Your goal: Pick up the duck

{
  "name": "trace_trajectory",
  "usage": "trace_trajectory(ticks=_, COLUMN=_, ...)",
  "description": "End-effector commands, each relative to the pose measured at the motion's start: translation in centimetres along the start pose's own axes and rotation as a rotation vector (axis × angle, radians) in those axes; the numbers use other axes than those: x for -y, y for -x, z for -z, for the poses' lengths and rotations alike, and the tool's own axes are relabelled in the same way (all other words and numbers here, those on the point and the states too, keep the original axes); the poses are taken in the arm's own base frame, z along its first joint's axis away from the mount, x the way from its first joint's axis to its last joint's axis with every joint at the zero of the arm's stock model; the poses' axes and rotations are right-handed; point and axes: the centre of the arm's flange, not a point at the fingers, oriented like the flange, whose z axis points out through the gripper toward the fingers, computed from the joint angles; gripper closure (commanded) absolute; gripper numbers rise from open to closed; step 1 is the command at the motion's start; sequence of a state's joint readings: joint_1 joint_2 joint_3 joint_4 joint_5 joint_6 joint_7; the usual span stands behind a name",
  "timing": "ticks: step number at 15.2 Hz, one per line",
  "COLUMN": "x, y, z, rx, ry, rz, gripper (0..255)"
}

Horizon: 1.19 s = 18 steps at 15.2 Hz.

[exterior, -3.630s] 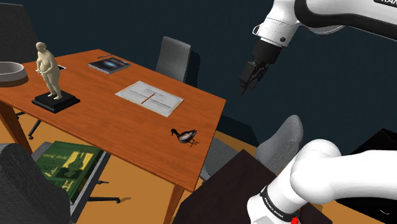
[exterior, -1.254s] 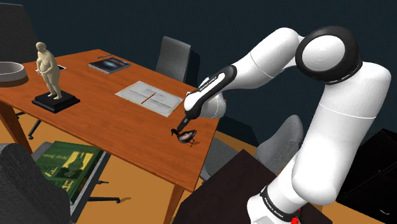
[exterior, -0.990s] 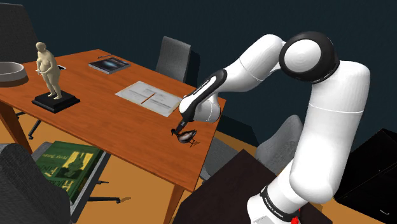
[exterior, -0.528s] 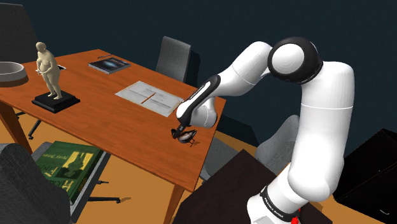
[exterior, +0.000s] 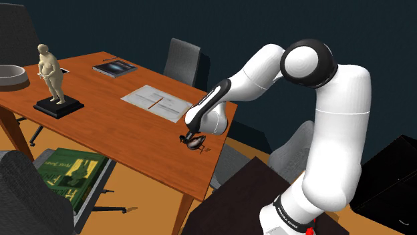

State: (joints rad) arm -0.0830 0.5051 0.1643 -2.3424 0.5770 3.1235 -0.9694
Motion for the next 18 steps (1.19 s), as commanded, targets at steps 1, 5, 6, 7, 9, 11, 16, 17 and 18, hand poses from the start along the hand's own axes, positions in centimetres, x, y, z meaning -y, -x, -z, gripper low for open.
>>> trace_trajectory(ticks=1, x=0.0, y=0.0, z=0.0, rx=0.000, ry=0.000, rz=0.000, gripper=255)
trace_trajectory(ticks=5, x=0.0, y=-0.4, z=1.5, rx=0.000, ry=0.000, rz=0.000, gripper=255)
trace_trajectory(ticks=6, x=-0.1, y=-0.6, z=2.0, rx=0.000, ry=0.000, rz=0.000, gripper=255)
trace_trajectory(ticks=7, x=-0.1, y=-0.7, z=2.5, rx=0.000, ry=0.000, rz=0.000, gripper=255)
trace_trajectory(ticks=9, x=-0.1, y=-1.1, z=3.5, rx=0.000, ry=0.000, rz=0.000, gripper=255)
trace_trajectory(ticks=11, x=-0.1, y=-1.4, z=4.5, rx=0.000, ry=0.000, rz=0.000, gripper=255)
trace_trajectory(ticks=16, x=-0.2, y=-2.1, z=7.1, rx=0.000, ry=0.000, rz=0.000, gripper=255)
trace_trajectory(ticks=17, x=-0.2, y=-2.3, z=7.6, rx=0.000, ry=0.000, rz=0.000, gripper=255)
trace_trajectory(ticks=18, x=-0.2, y=-2.3, z=7.6, rx=0.000, ry=0.000, rz=0.000, gripper=255)
